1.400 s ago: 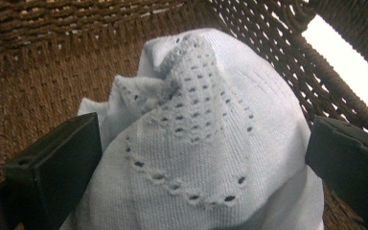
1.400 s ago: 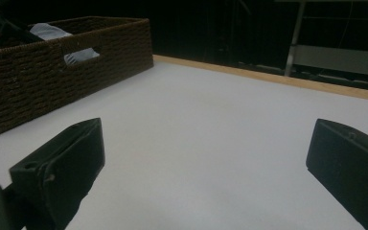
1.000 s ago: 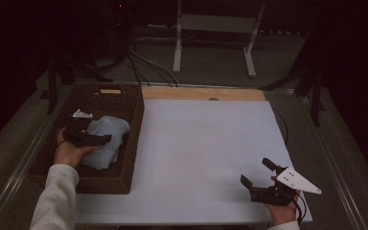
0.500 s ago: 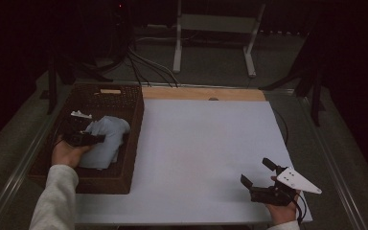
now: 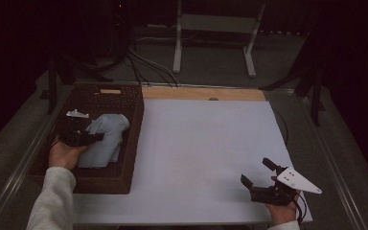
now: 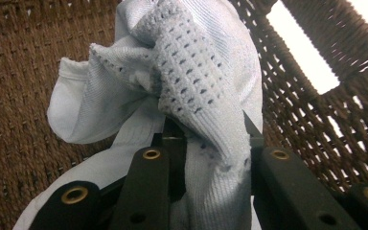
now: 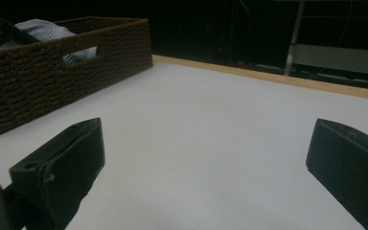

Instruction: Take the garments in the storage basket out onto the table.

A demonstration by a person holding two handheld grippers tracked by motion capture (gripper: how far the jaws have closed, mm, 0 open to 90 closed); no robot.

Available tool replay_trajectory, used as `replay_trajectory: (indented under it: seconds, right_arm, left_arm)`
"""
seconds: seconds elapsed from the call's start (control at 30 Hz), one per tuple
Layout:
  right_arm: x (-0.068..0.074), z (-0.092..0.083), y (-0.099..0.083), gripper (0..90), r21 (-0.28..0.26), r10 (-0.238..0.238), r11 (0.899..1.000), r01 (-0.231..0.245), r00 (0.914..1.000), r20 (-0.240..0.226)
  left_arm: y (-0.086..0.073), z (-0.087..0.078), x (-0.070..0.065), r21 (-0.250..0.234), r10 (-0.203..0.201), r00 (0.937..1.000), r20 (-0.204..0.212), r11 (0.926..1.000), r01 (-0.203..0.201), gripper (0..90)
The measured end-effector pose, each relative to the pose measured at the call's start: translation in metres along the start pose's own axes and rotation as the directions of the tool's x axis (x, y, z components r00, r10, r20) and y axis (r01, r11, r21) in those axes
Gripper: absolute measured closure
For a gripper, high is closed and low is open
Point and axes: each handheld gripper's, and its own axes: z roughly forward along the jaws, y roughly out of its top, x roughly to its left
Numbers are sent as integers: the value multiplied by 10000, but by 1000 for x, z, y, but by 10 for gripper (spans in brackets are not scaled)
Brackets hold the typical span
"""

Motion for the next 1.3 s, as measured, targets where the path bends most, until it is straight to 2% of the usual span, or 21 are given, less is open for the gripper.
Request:
replay_trajectory:
  seconds: [0.1,0.3,0.43,0.7,1.3]
  right_arm:
    - [0,0,0,0,9,-2,10000,2,10000,7]
    - [0,0,0,0,5,-2,10000,2,10000,8]
    - [0,0,0,0,6,-1,10000,1,10000,6]
    - [0,0,0,0,6,4,10000,-4,10000,2]
    - [0,0,0,0,-10,15,10000,-15,10000,-25]
  left_arm:
    - [0,-2,0,-162,87,10000,7,9998,-87,740]
    - [1,-8,-2,-683,25,9999,151,9977,-15,741]
    - [3,-11,-3,-829,102,9999,105,9965,-93,741]
    - [6,-17,-3,-1221,-14,9996,286,9925,49,741]
    - [12,-32,-6,-1690,135,9997,223,9856,-95,741]
